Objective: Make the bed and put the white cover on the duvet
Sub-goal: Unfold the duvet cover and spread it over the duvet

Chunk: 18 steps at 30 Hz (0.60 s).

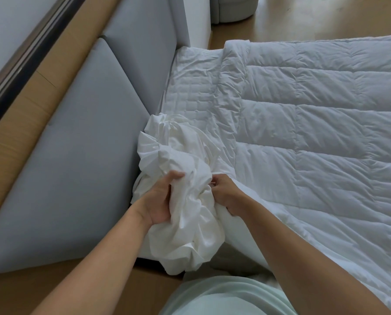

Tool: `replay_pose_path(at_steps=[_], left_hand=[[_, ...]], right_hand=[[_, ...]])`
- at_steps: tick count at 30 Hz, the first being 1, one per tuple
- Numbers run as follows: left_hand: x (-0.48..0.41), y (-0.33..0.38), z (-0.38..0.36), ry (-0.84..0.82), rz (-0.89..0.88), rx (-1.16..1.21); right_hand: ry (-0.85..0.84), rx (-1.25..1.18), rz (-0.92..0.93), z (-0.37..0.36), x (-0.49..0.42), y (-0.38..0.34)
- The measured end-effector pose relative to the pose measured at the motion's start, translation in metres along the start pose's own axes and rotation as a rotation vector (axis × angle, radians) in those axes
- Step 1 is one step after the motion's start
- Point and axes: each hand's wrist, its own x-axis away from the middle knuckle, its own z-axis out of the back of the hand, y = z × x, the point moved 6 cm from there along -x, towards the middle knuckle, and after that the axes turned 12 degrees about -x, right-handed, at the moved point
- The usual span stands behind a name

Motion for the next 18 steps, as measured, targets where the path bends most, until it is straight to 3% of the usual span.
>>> replay_pose_path(at_steps=[5, 9, 13, 18], left_hand=[[-0.013, -0.003, -0.008, 0.047, -0.067, 0.193], [-0.019, -0.001, -0.015, 0.134, -0.071, 0.025], [-0.024, -0.002, -0.025, 0.135, -0.037, -0.255], [-0.032, -0.004, -0.018, 0.332, -0.101, -0.243]], right_hand=[[0.141, 0.083, 0.004, 0.009, -0.006, -0.003], [0.217, 0.15, 0.008, 0.01, 0.001, -0.007], [0.173, 0.025, -0.048, 0.01, 0.008, 0.0], [0.087, -0.288, -0.073, 0.009, 0.022, -0.008]])
